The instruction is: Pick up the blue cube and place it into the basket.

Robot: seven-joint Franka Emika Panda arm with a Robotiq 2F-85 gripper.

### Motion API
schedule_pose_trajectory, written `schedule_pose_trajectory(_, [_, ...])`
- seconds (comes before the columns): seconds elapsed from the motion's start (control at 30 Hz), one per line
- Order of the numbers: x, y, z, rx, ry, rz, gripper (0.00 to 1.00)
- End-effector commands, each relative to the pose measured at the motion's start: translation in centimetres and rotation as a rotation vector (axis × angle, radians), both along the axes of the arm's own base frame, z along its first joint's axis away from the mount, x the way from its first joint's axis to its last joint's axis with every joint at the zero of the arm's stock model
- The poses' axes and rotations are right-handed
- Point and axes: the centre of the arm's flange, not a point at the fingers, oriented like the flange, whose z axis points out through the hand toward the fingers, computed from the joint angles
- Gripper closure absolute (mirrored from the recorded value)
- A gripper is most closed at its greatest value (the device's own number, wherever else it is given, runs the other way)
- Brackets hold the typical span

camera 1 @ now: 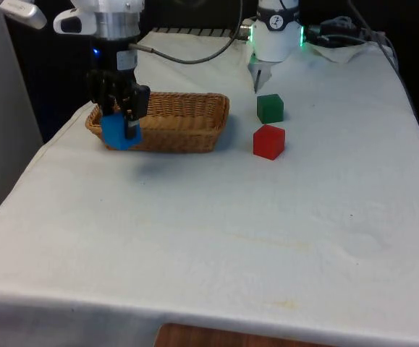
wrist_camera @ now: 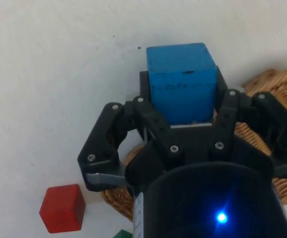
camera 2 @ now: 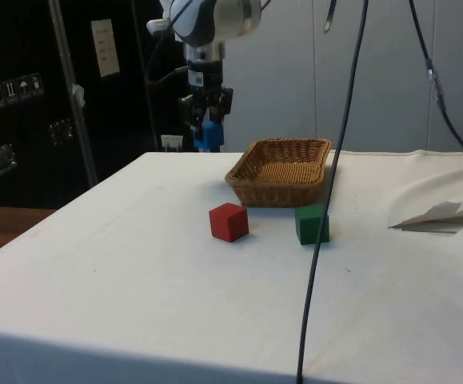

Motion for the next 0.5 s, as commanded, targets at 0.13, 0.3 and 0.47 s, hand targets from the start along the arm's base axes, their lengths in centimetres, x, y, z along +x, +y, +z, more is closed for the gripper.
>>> schedule_pose_trajectory(0.13, [-0.9,0.0,0.9,0.000,-0.008,0.010,0.97])
schedule_pose_trajectory(0.3, [-1.8,-0.1,1.6,0.006,-0.010,0.019,0.97])
schedule_pose_trajectory(0.47, [-2.5,-0.3,2.0,0.019,-0.006,0.023,0.97])
